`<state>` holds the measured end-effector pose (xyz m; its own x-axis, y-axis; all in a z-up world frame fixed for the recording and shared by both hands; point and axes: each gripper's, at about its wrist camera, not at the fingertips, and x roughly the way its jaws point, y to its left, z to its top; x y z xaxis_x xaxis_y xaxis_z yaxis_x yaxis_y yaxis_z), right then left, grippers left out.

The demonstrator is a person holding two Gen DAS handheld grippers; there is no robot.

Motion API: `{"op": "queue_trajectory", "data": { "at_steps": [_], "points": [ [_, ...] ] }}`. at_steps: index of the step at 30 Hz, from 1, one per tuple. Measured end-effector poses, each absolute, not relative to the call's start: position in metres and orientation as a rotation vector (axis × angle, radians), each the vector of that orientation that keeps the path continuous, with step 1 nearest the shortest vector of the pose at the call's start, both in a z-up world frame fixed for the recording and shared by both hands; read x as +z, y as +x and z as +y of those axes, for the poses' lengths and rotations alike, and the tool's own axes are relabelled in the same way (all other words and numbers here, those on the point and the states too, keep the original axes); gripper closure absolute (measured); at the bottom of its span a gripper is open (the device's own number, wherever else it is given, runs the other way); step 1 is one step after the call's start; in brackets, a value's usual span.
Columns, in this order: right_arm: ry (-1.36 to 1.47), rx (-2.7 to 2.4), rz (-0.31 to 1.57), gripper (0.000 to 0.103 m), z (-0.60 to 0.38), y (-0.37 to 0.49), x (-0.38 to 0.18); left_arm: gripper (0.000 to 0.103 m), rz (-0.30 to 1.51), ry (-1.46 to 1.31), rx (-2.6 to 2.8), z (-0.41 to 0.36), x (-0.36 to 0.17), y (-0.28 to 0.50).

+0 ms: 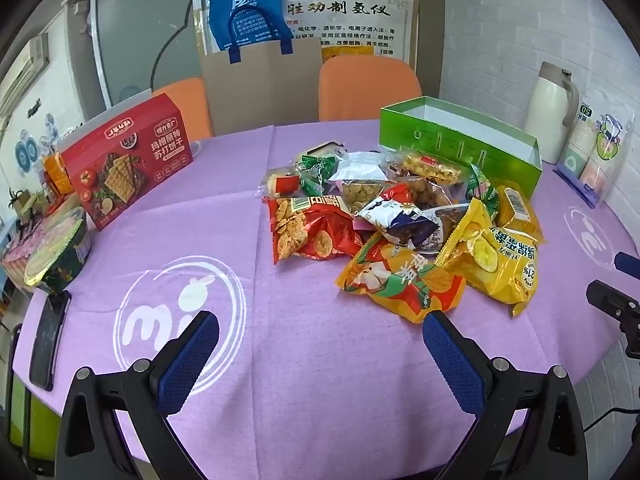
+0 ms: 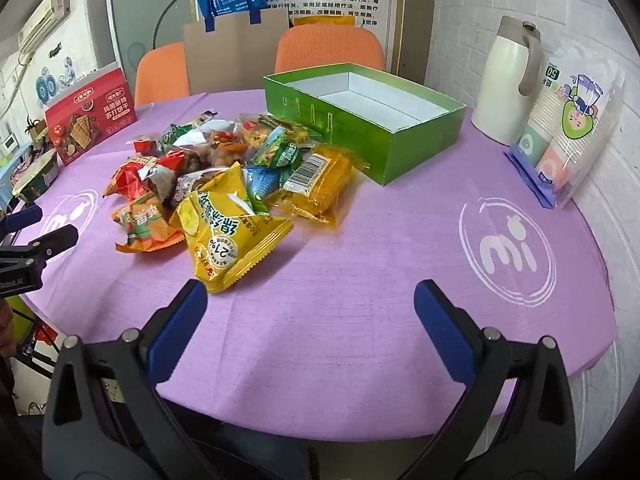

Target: Organize snacks

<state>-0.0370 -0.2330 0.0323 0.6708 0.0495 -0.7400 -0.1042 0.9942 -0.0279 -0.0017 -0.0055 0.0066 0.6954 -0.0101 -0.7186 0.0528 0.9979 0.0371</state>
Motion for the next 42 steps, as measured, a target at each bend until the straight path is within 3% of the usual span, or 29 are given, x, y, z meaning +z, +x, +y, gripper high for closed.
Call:
{"op": "queue_trajectory", "data": {
  "at_steps": [42],
  "points": [
    [-0.061,0.099,0.929,0.000,-0.236,-0.003,-0.001,0.000,0.868,0.040,-0.057,-0.013,-0.013,0.025]
  ]
}}
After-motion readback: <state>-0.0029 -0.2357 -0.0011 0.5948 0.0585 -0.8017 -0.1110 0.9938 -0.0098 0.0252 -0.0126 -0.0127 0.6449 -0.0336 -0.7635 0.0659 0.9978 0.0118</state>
